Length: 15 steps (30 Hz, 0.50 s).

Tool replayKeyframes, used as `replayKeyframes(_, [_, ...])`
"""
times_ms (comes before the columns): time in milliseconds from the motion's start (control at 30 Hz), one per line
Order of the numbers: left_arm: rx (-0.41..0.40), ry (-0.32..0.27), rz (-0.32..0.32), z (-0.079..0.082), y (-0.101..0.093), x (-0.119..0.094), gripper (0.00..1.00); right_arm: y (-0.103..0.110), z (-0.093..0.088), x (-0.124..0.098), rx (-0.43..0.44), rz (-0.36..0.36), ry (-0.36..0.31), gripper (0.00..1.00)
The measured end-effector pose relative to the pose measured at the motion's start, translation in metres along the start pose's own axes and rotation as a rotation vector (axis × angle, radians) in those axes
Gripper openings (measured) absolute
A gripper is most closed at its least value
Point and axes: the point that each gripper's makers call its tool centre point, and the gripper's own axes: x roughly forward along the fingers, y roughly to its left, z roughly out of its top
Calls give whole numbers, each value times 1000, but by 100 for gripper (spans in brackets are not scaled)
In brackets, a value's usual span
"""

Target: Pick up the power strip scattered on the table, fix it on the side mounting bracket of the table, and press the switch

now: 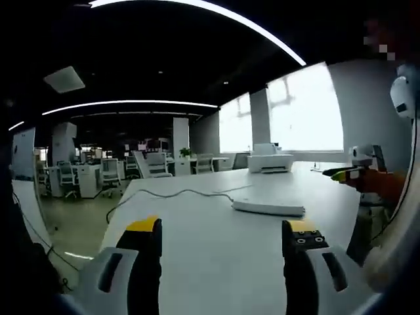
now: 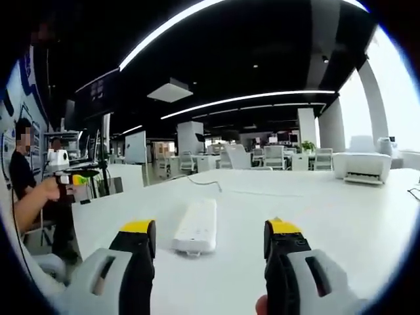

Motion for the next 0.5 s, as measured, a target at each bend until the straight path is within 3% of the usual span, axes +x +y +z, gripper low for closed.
replayKeyframes(500, [8,16,2,-4,2,-1,78,15,-14,28,-13,25,40,66])
